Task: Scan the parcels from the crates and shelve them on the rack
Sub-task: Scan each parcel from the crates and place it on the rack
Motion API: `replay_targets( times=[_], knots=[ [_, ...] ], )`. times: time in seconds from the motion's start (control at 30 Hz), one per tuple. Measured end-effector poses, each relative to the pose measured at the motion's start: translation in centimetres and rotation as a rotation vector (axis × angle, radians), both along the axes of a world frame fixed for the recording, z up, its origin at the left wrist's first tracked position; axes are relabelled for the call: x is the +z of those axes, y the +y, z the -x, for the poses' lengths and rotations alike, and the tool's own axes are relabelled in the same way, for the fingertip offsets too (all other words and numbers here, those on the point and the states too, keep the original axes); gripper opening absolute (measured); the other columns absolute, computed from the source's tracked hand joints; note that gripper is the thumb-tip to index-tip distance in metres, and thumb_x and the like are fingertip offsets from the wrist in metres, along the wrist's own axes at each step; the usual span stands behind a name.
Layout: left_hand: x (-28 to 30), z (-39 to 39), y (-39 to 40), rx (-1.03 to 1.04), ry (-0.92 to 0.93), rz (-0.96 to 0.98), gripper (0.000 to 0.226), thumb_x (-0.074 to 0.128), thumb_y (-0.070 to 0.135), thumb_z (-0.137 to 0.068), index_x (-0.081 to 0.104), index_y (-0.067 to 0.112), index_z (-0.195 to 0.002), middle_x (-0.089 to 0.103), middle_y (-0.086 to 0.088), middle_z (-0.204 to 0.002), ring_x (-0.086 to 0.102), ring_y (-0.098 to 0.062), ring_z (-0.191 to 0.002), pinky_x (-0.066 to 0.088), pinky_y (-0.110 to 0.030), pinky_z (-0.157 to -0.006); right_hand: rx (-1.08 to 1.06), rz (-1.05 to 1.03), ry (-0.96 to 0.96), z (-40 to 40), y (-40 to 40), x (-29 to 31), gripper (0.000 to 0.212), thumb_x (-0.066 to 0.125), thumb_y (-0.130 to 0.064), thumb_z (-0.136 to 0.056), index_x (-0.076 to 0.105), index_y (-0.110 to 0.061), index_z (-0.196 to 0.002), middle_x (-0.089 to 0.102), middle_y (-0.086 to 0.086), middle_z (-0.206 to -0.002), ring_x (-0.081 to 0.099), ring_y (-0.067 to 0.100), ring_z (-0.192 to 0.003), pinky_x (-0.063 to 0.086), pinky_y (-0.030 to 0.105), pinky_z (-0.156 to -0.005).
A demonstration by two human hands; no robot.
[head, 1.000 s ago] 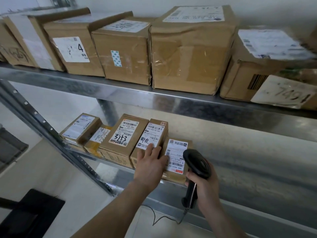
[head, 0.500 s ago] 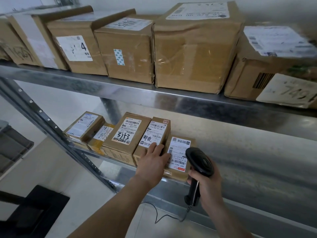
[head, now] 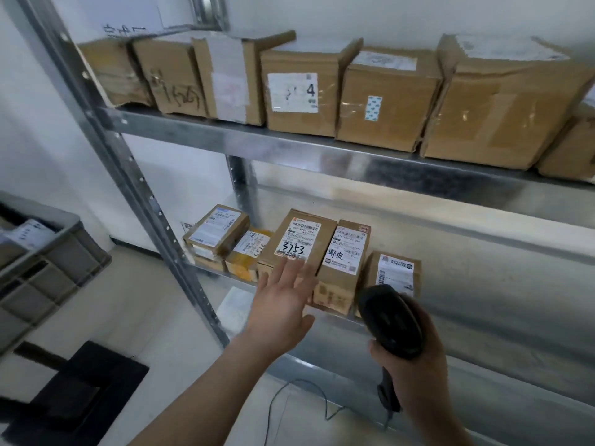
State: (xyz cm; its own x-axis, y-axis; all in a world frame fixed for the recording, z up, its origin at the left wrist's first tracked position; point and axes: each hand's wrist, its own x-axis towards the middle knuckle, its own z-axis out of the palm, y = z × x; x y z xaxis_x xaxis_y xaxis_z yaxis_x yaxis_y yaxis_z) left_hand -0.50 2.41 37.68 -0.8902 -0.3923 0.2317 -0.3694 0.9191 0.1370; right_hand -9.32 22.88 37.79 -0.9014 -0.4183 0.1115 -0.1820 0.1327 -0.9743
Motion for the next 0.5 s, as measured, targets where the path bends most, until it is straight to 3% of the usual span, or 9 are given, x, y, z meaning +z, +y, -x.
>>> replay_targets(
  times=[0.03,0.13,0.2,0.33,0.43,0.5],
  knots=[
    [0.3,-1.8,-1.0,0.017,-0.003,0.012,0.069,0.086,0.04,-0.066,0.06,0.028,-0.129,0.045,-0.007,-0.148,0.037,-0.035,-0.139,0.046,-0.056,-0.104,0.026,-0.014,0.045,-1.6,-1.1,0.6,0.08,0.084,-0.009,-0.054,0.06,-0.031,-0.127,0.069,-0.021,-0.112,0.064,0.005,-0.106,0.044,0.016,-0.082],
    [1.0,-8.1,-4.2,0.098,-0.019,0.013,0.07,0.087,0.044,-0.063,0.062,0.027,-0.127,0.046,-0.011,-0.148,0.039,-0.039,-0.139,0.046,-0.057,-0.101,0.128,-0.015,0.138,-6.6,-4.6,1.9,0.085,0.088,0.006,-0.059,0.058,-0.051,-0.114,0.063,-0.042,-0.107,0.057,-0.017,-0.103,0.043,0.008,-0.083],
    [1.4,-12.6,-6.4,0.151,-0.003,0.006,0.071,0.089,0.042,-0.06,0.065,0.025,-0.124,0.049,-0.014,-0.147,0.042,-0.043,-0.137,0.05,-0.058,-0.098,0.178,-0.001,0.14,-9.9,-6.9,2.5,0.096,0.086,0.011,-0.059,0.058,-0.064,-0.111,0.063,-0.04,-0.11,0.059,-0.016,-0.104,0.045,0.002,-0.084],
    [2.1,-21.9,-10.6,0.266,0.013,-0.01,0.065,0.077,0.041,-0.079,0.054,0.026,-0.139,0.028,-0.011,-0.161,0.018,-0.04,-0.151,0.031,-0.052,-0.117,0.304,0.007,0.177,-16.3,-11.8,3.4,0.068,0.083,-0.001,-0.062,0.061,-0.047,-0.108,0.065,-0.034,-0.105,0.061,-0.01,-0.099,0.048,0.007,-0.081],
    [2.8,-28.1,-13.0,0.35,0.036,-0.019,0.064,0.076,0.039,-0.081,0.054,0.025,-0.14,0.028,-0.011,-0.162,0.016,-0.04,-0.152,0.03,-0.051,-0.118,0.386,0.025,0.127,-20.2,-15.1,3.6,0.075,0.085,0.012,-0.065,0.063,-0.032,-0.121,0.072,-0.011,-0.102,0.068,0.008,-0.098,0.056,0.034,-0.091],
    [3.3,-31.6,-14.3,0.401,0.039,-0.019,0.062,0.075,0.04,-0.08,0.056,0.025,-0.137,0.028,-0.01,-0.161,0.017,-0.039,-0.151,0.033,-0.051,-0.116,0.432,0.037,0.091,-22.5,-17.3,3.8,0.08,0.083,0.017,-0.065,0.06,-0.021,-0.131,0.072,-0.005,-0.111,0.068,0.018,-0.106,0.056,0.043,-0.095]
  ],
)
